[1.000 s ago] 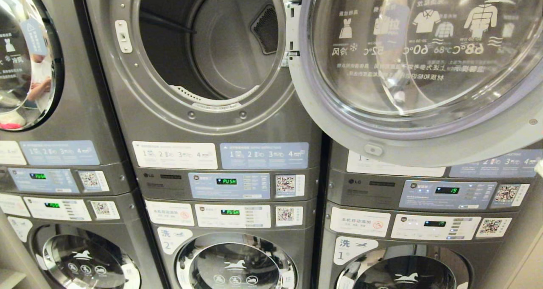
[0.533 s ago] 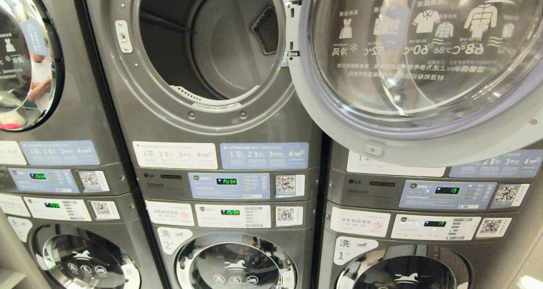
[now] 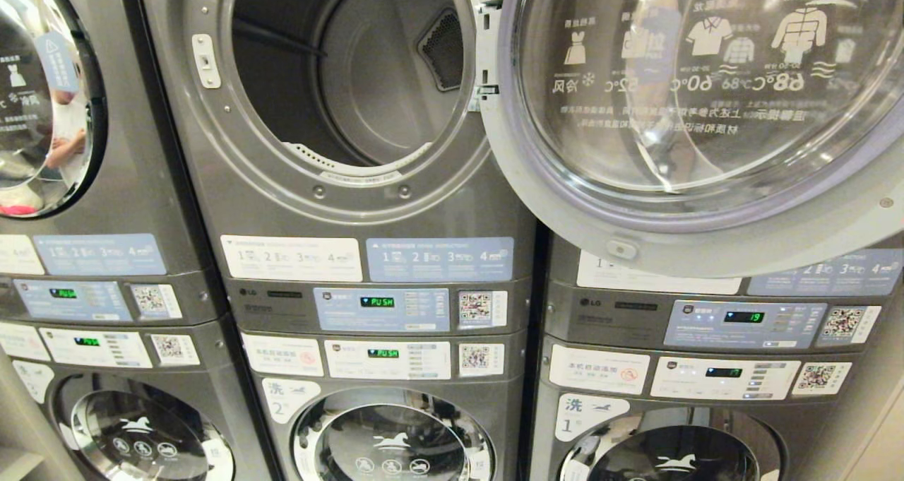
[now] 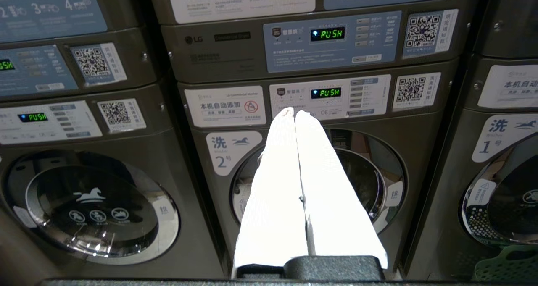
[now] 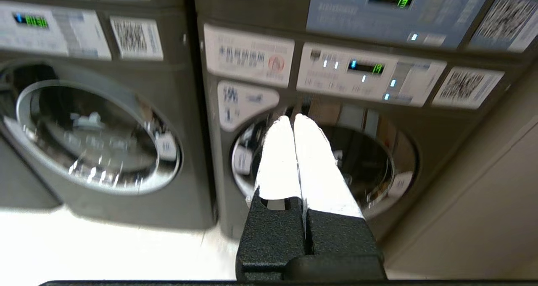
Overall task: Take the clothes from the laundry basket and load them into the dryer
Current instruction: Take the clothes out of the basket
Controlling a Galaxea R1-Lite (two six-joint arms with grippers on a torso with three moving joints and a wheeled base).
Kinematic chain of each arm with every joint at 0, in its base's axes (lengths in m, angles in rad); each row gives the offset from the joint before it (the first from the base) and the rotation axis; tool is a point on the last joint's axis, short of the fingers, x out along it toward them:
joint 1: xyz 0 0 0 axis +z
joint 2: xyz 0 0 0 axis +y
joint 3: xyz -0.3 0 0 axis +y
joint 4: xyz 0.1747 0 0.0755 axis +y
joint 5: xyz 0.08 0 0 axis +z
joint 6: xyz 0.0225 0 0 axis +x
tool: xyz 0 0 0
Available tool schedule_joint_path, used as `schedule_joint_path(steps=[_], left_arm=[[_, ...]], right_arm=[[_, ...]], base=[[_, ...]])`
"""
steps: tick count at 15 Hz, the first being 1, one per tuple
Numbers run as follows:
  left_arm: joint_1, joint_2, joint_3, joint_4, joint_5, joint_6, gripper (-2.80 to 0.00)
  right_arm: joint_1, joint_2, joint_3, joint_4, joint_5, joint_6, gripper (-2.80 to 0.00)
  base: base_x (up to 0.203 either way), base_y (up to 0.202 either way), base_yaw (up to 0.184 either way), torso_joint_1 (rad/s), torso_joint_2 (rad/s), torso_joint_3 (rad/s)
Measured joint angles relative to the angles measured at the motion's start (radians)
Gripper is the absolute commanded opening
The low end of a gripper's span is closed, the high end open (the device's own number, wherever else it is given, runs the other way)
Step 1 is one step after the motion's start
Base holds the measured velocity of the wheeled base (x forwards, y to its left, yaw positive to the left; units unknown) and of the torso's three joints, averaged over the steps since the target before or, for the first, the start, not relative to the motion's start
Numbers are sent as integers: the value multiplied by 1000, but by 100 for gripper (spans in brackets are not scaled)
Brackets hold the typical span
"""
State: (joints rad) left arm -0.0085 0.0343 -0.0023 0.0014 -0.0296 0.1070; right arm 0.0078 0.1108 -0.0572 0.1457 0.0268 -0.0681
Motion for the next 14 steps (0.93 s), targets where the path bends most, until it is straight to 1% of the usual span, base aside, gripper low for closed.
schedule_joint_path(steps=[2, 6, 10, 14], left_arm=[[1, -18, 0, -1, -2, -2, -280], [1, -32, 1, 0, 1, -1, -280], [1, -33, 1, 1, 5, 0, -280], [1, -33, 1, 1, 8, 6, -280]], right_arm=[[-3, -60, 3, -8, -3, 16, -280], [-4, -101, 7, -19, -20, 55, -280], [-4, -109, 7, -20, -37, 65, -280], [-4, -110, 7, -21, -38, 66, -280]], base=[[0, 0, 0, 0, 0, 0], [0, 0, 0, 0, 0, 0], [0, 0, 0, 0, 0, 0], [0, 0, 0, 0, 0, 0]])
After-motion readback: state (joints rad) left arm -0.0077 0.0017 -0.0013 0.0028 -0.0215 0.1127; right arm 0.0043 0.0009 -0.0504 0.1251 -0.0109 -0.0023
